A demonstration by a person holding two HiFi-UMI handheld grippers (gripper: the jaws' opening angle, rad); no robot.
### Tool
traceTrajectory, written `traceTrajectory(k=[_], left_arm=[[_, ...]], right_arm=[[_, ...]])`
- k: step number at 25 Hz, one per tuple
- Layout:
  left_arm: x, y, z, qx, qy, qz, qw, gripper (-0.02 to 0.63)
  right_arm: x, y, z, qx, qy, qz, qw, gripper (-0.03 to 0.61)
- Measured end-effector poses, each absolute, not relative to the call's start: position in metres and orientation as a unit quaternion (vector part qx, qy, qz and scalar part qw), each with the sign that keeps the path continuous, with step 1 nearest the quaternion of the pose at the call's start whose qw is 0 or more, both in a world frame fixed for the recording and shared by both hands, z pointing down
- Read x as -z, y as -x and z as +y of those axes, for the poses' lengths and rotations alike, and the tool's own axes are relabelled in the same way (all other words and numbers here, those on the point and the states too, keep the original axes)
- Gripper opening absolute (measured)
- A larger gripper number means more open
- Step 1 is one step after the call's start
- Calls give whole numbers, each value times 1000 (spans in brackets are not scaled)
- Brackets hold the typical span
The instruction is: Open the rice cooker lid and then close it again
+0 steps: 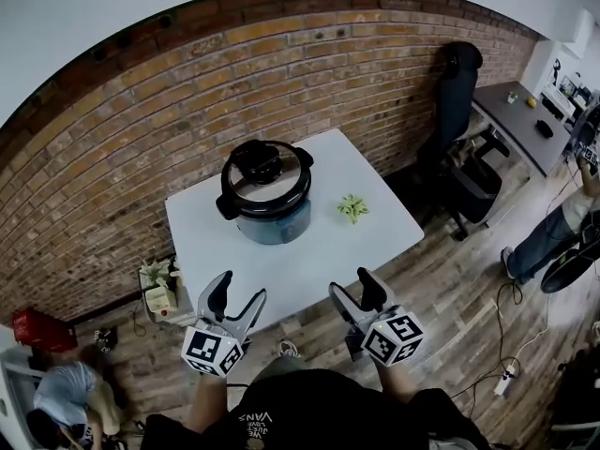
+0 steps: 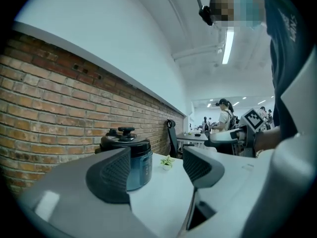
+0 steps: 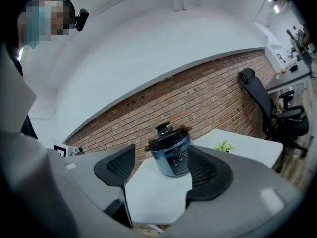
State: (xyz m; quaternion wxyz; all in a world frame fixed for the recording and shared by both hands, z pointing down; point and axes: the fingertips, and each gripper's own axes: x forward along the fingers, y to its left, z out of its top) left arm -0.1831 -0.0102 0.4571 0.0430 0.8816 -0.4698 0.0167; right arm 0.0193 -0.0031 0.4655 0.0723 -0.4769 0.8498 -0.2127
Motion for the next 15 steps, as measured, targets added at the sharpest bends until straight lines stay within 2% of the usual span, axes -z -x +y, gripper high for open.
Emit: traceTrajectory(k=[15], left_arm=[[-453,228,-88,-11,-891,-452,41,305]], right_arm=[[-459,24,-82,214,488,842,78,321]])
